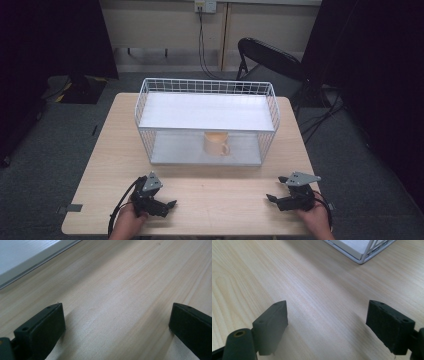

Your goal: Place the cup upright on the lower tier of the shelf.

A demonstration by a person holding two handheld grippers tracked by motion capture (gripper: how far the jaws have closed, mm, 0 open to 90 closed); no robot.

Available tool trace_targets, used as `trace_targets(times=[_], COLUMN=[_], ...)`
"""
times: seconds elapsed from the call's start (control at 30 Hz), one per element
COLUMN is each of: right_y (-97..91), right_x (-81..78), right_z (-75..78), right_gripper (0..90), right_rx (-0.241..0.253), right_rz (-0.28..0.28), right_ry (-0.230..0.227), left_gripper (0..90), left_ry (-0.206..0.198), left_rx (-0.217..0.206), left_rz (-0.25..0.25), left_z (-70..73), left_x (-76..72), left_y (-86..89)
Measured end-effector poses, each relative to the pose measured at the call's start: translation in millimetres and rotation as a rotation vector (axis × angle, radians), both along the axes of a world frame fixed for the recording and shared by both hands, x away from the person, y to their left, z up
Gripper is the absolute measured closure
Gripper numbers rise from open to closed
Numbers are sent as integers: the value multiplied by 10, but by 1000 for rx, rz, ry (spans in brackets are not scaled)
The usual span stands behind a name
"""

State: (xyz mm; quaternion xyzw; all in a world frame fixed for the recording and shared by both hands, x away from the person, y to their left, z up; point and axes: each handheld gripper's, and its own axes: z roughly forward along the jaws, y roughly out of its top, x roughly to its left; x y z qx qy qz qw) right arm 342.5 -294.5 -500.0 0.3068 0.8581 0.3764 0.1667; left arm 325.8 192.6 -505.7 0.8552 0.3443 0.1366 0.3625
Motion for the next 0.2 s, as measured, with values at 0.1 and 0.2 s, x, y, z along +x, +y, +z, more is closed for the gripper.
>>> trace_targets(times=[0.1,0.2], right_y=[23,47], right_x=[7,20], right_z=[-14,-19], right_gripper=[164,151], right_rx=[-5,1], right_rz=[4,0], right_ry=[6,16], left_gripper=[0,0], left_ry=[0,0], left_rx=[-1,0], left_rz=[0,0], left_z=[0,0], left_x=[0,0], left_y=[0,0])
